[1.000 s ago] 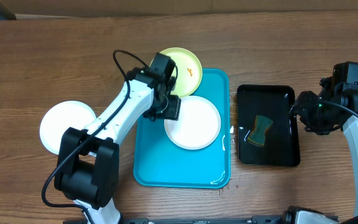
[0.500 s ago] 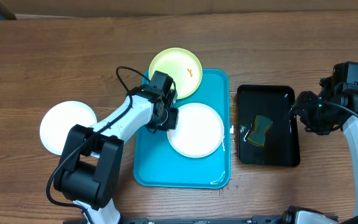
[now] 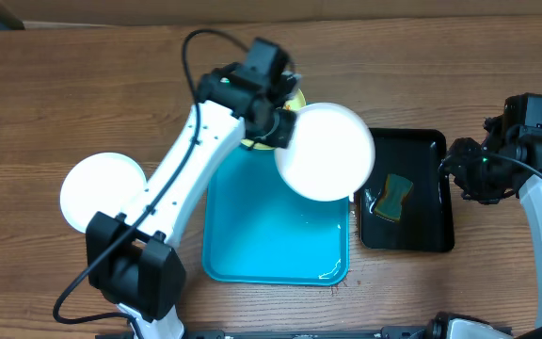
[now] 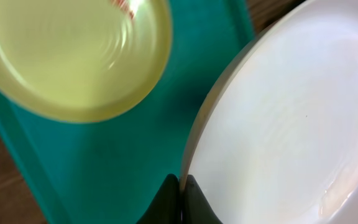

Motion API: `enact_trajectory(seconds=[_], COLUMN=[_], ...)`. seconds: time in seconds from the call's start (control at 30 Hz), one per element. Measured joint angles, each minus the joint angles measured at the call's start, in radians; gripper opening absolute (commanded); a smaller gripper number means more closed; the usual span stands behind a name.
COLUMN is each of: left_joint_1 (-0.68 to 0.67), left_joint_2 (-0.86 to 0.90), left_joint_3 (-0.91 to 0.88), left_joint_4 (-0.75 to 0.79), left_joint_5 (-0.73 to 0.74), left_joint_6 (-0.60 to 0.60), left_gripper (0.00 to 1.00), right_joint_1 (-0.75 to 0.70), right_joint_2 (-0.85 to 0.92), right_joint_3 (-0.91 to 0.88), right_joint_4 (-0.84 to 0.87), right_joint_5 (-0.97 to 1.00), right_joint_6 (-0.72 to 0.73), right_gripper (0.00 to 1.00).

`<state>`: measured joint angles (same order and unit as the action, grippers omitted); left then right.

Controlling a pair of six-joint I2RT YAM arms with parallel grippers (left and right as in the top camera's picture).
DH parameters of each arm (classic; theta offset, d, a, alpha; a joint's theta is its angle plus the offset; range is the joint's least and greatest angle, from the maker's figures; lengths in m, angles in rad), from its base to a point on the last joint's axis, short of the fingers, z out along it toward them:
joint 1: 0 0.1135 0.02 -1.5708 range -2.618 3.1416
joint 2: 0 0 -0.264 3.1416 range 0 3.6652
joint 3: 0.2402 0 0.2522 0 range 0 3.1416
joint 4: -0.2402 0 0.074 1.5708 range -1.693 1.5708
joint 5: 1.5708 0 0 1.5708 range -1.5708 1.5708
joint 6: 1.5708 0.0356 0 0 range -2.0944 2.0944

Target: Clean dirty plates on tray and stack at the side

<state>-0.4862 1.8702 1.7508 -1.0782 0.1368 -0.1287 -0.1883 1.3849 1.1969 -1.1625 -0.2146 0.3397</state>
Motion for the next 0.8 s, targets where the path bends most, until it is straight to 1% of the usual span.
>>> enact_trajectory(seconds=[0.1, 0.27, 0.4, 0.47, 0.5, 0.6, 0.8], left_joint_1=[-0.092, -0.245, -0.343, -0.397, -0.41, -0.48, -0.54], left_joint_2=[0.0, 0.01, 0.052, 0.074, 0.076, 0.076, 0.076], left_joint_3=[0.024, 0.024, 0.024, 0.024, 0.024, 0.024, 0.024], left_joint_4=[0.063, 0.158, 0.259, 0.331, 0.343, 0.394, 0.522], left_joint_5=[-0.078, -0.267, -0.483, -0.623, -0.649, -0.796, -0.967], left_joint_6=[-0.02, -0.064, -0.079, -0.052, -0.046, 0.014, 0.178], left_gripper=[0.04, 0.04, 0.04, 0.04, 0.04, 0.04, 0.04], right_joint_1=[0.0, 0.0, 0.0, 0.0, 0.0, 0.0, 0.0], right_joint_2=[0.0, 0.0, 0.0, 0.0, 0.0, 0.0, 0.0], right_joint_3=[0.0, 0.0, 0.0, 0.0, 0.0, 0.0, 0.0], right_joint_4=[0.0, 0.0, 0.0, 0.0, 0.0, -0.001, 0.0], right_joint_5=[0.0, 0.0, 0.001, 0.001, 0.0, 0.001, 0.0], right_joint_6=[0.0, 0.0, 0.0, 0.0, 0.0, 0.0, 0.0], right_gripper=[0.59, 0.59, 0.59, 0.59, 0.59, 0.59, 0.59])
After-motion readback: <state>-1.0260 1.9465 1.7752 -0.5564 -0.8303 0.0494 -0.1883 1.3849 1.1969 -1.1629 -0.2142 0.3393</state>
